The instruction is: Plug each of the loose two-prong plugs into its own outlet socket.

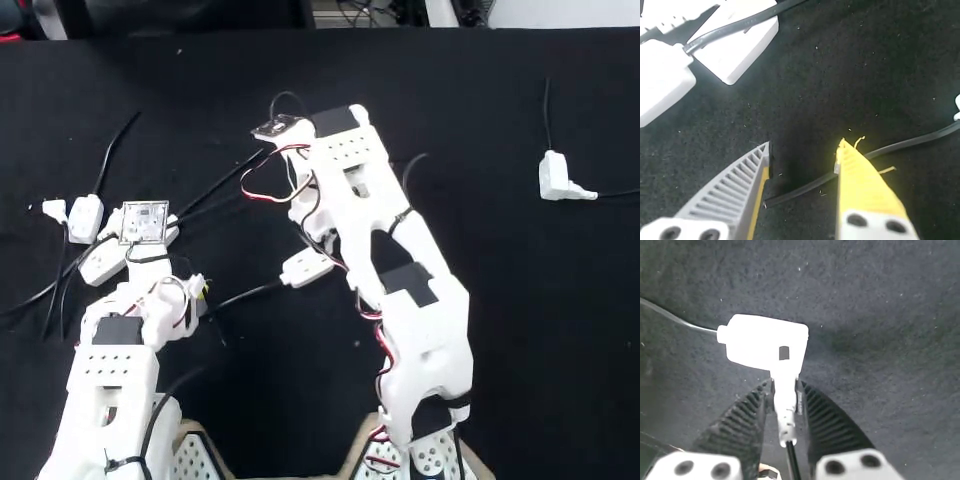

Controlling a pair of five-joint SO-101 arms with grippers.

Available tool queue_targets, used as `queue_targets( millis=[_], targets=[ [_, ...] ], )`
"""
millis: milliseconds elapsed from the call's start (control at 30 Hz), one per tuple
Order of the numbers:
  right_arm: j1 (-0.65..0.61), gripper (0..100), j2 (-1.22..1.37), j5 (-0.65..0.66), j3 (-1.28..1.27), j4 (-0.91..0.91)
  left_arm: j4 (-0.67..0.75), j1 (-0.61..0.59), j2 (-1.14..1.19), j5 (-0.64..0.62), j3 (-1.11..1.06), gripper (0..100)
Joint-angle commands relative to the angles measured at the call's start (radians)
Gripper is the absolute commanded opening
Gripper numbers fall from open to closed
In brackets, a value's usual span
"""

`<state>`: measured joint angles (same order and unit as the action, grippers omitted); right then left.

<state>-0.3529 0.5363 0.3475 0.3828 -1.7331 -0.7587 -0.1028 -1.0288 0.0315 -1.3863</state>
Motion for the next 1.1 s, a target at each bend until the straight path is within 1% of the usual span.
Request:
queue_targets(
  millis=[0, 300, 500, 833, 1067],
  targets=[
    [0.008, 1.0, -0.018, 0.009, -0.005, -0.034, 0.009, 0.008, -0.02, -0.003, 0.012, 22],
    [0.011, 1.0, -0.018, 0.008, -0.01, -0.034, 0.009, 0.007, -0.02, -0.003, 0.012, 22],
    [0.061, 1.0, -0.016, 0.002, -0.028, -0.034, 0.009, 0.007, -0.02, -0.003, 0.013, 22],
    [0.052, 1.0, -0.013, 0.0, -0.044, -0.032, 0.011, 0.007, -0.02, -0.006, 0.015, 22],
    [-0.011, 1.0, -0.013, -0.094, -0.018, -0.032, 0.011, 0.007, -0.02, -0.008, 0.016, 22]
  ],
)
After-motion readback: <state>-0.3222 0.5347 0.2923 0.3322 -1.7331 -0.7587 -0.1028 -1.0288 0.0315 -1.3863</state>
